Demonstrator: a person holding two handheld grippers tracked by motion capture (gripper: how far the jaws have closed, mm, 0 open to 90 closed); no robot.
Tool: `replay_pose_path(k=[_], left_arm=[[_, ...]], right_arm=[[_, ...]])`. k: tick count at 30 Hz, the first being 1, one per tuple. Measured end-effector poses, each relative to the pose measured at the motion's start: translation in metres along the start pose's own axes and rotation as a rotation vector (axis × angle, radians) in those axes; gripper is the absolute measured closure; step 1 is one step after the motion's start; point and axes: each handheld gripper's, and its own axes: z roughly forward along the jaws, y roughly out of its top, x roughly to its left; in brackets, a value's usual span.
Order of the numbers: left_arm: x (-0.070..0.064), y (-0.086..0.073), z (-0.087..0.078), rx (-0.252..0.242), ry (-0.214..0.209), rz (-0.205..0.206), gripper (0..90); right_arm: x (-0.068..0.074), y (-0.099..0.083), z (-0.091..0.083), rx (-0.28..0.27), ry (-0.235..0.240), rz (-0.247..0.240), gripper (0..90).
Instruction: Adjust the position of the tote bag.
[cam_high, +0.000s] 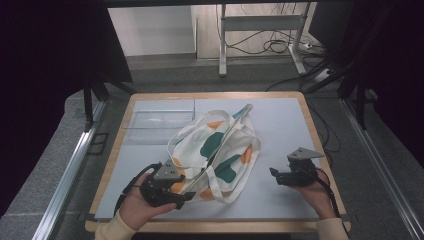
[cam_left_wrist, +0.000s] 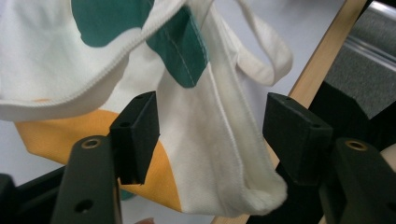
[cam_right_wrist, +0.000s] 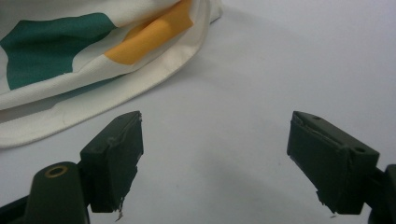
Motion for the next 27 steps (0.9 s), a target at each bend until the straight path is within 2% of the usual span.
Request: replay_pose_path(k=[1,2,4,5,8,9,11,12,14,21,27], left_arm=[[0.0,0.0,0.001,0.006,-0.006,-0.002,42.0],[0.001,-0.001,0.002,0.012,-0.013,-0.001,47.0],[0.002,-0.001,0.004,0.019,-0.023,-0.007,49.1],[0.002,-0.002,0.005,0.023,-0.024,-0.008,53.4],[0.004,-0.003,0.007,0.032,-0.028,-0.011,57.1],[0.005,-0.003,0.008,0.035,-0.031,-0.011,61.8],[0.007,-0.004,0.009,0.044,-0.041,-0.014,64.3],[0.007,-0.004,0.011,0.048,-0.044,-0.017,70.1],[0.008,-0.005,0.011,0.049,-0.042,-0.016,74.5],[0.014,-0.007,0.013,0.052,-0.049,-0.024,80.9],[0.016,-0.009,0.012,0.054,-0.051,-0.034,83.0]], right_arm=[[0.0,0.0,0.0,0.0,0.0,0.0,18.3],[0.0,0.0,0.0,0.0,-0.001,0.0,18.3],[0.0,0.0,0.0,0.001,-0.001,0.0,18.3],[0.0,0.0,0.0,0.001,-0.002,0.001,18.3],[0.0,0.0,0.0,0.003,-0.002,-0.001,18.3],[0.0,0.0,0.0,0.002,-0.001,-0.004,18.3],[0.001,0.0,0.0,0.001,-0.001,-0.004,18.3],[0.001,0.0,0.0,-0.001,-0.002,-0.004,18.3],[0.001,0.0,0.0,-0.001,-0.002,-0.003,18.3],[0.001,0.0,0.001,0.002,-0.004,-0.006,18.3],[0.002,0.007,-0.003,-0.019,-0.003,-0.036,19.9]])
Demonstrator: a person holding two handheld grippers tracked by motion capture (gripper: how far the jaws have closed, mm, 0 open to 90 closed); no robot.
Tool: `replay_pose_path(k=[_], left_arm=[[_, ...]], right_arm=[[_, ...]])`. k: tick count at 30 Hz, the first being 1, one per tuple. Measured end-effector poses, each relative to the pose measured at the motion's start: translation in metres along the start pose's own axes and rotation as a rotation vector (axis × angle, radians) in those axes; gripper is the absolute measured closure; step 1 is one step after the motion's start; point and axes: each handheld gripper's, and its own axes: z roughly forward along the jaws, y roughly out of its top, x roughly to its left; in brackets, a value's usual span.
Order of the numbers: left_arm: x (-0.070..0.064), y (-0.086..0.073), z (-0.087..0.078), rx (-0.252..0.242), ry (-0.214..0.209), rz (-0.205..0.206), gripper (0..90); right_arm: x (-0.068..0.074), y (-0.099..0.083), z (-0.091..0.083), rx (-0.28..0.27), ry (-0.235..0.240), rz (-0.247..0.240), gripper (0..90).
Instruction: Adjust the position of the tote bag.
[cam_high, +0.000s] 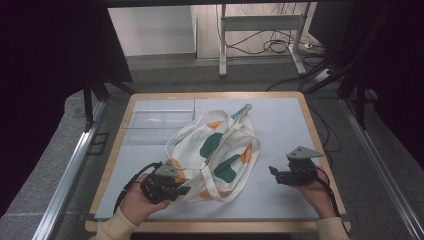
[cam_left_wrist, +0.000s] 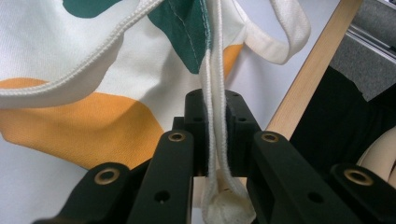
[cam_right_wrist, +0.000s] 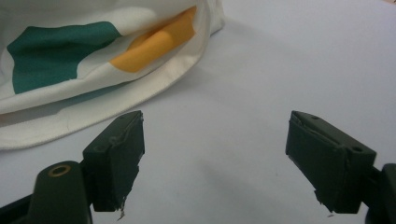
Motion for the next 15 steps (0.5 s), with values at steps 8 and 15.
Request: replay_pose_path(k=[8,15], left_arm=[[0.004,-0.002,-0.001,0.0,-0.004,-0.01,83.7],[0.005,-0.005,0.0,0.003,-0.007,-0.015,83.9]], right_arm=[[-0.003,0.014,-0.002,-0.018,0.036,-0.07,21.3],[-0.006,0.039,-0.002,-0.036,0.057,-0.142,21.3]])
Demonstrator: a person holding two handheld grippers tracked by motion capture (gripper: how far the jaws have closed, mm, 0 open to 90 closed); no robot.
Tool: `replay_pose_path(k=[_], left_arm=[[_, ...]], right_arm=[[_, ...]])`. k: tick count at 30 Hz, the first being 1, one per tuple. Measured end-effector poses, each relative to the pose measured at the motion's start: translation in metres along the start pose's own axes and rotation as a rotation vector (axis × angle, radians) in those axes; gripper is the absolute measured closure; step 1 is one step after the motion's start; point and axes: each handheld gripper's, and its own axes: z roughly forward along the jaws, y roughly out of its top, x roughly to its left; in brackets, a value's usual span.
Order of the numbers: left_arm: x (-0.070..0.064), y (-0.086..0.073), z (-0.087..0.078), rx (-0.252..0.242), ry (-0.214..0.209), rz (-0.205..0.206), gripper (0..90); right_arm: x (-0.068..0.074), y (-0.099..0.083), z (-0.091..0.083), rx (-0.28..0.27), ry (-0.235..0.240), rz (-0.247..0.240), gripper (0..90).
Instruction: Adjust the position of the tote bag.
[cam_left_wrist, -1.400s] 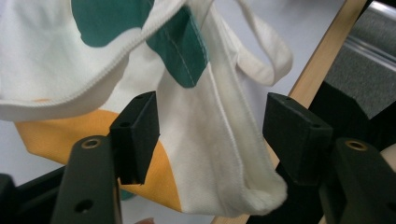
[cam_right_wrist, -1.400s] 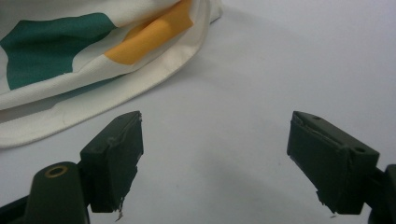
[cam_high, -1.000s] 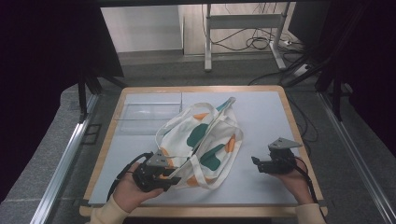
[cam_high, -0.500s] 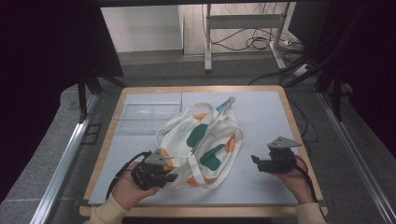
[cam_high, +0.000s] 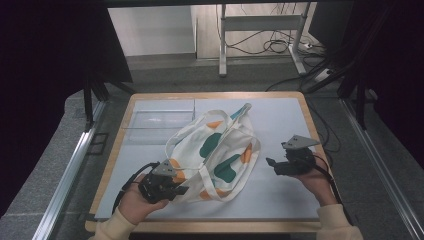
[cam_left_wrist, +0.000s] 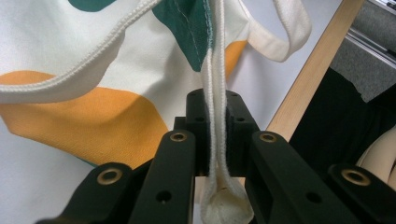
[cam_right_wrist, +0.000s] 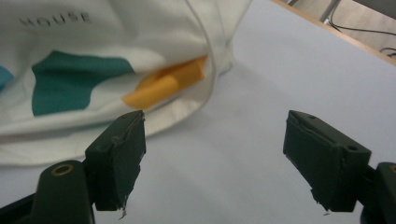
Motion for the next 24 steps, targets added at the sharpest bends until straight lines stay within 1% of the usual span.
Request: replay_pose_path(k=[1,3,4,5,7,8,9,10,11,13,15,17,18,19,23,24], left_arm=[[0.0,0.0,0.0,0.0,0.0,0.001,83.9],[0.0,0.0,0.0,-0.001,0.0,0.001,83.9],[0.0,0.0,-0.001,-0.002,0.001,0.004,83.9],[0.0,0.0,-0.001,-0.001,0.001,0.004,83.9],[0.001,0.0,-0.001,-0.001,0.001,0.002,83.9],[0.001,-0.001,-0.001,-0.001,0.001,0.004,83.8],[0.001,-0.001,-0.002,-0.002,0.0,-0.003,83.8],[0.002,-0.001,-0.002,-0.003,0.0,-0.001,83.8],[0.002,-0.001,-0.002,-0.004,0.0,-0.005,83.8],[0.002,-0.002,-0.002,-0.006,0.0,-0.008,83.8],[0.003,-0.003,-0.002,-0.005,-0.002,-0.008,83.8],[0.004,-0.003,-0.002,-0.008,-0.005,-0.014,83.8],[0.004,-0.003,-0.003,-0.006,-0.007,-0.012,83.9],[0.005,-0.003,-0.003,-0.006,-0.008,-0.012,83.8],[0.004,-0.003,-0.003,-0.006,-0.008,-0.012,83.9],[0.004,-0.003,-0.003,-0.006,-0.008,-0.012,83.9]], right_arm=[[-0.004,0.01,0.002,-0.006,0.011,-0.002,21.5],[-0.007,0.017,0.005,-0.002,0.017,-0.008,21.5],[-0.007,0.017,0.005,-0.002,0.017,-0.008,21.5],[-0.012,0.027,0.009,0.005,0.022,-0.03,21.7],[-0.014,0.03,0.01,0.006,0.029,-0.035,21.8],[-0.017,0.035,0.012,0.009,0.036,-0.042,21.9],[-0.02,0.039,0.013,0.006,0.038,-0.047,22.2],[-0.024,0.046,0.016,0.007,0.044,-0.042,22.3],[-0.024,0.046,0.016,0.007,0.044,-0.042,22.3],[-0.028,0.054,0.019,0.004,0.04,-0.049,22.3],[-0.028,0.056,0.019,0.006,0.043,-0.045,22.4],[-0.029,0.06,0.02,-0.008,0.051,-0.038,22.5],[-0.029,0.062,0.02,-0.008,0.051,-0.043,23.0],[-0.028,0.067,0.021,-0.004,0.042,-0.063,25.0],[-0.029,0.073,0.022,-0.006,0.04,-0.068,25.6],[-0.03,0.077,0.024,0.005,0.038,-0.073,25.6]])
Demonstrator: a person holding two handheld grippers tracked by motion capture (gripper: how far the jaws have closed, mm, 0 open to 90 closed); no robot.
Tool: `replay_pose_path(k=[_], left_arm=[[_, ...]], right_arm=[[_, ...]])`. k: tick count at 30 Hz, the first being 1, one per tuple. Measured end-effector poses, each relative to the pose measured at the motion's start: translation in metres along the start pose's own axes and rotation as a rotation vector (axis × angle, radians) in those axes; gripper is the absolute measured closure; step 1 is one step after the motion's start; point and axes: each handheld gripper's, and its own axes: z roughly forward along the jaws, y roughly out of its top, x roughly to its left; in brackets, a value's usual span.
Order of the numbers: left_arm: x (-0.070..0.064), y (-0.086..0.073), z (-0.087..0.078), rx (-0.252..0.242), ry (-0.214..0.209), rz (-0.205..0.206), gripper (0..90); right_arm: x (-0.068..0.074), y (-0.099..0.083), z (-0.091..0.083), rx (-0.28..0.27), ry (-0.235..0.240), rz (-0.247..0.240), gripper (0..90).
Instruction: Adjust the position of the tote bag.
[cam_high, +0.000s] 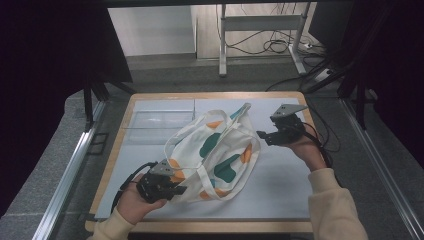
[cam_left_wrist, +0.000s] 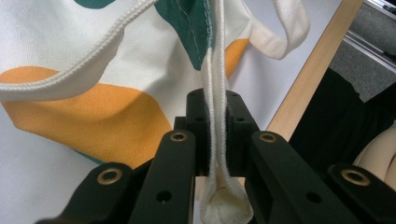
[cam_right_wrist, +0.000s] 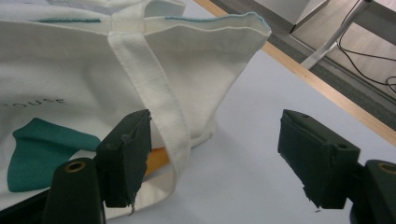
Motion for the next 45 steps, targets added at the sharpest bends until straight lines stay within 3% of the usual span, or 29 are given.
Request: replay_pose_path(k=[7,15,21,28,32,35,38,45], left_arm=[[0.003,-0.001,0.0,-0.001,-0.01,-0.006,83.8],[0.003,-0.002,-0.001,-0.005,-0.008,-0.01,83.8],[0.006,-0.003,-0.002,-0.008,-0.006,-0.013,83.8],[0.008,-0.004,-0.004,-0.013,-0.005,-0.02,83.8],[0.01,-0.005,-0.005,-0.014,-0.002,-0.024,83.7],[0.01,-0.005,-0.005,-0.014,0.0,-0.026,83.7],[0.011,-0.005,-0.006,-0.014,0.002,-0.025,83.7],[0.015,-0.005,-0.008,-0.014,0.008,-0.029,83.7]], right_arm=[[-0.006,0.015,0.003,-0.022,-0.01,0.021,26.2],[-0.014,0.033,0.023,0.037,0.03,-0.022,26.1],[-0.032,0.042,0.041,0.052,0.053,-0.023,26.5],[-0.04,0.044,0.055,0.045,0.077,-0.026,27.8],[-0.048,0.046,0.062,0.074,0.087,-0.038,27.8],[-0.048,0.05,0.067,0.073,0.099,-0.065,28.6],[-0.05,0.052,0.07,0.047,0.116,-0.062,29.7],[-0.055,0.048,0.083,0.064,0.147,-0.072,30.5]])
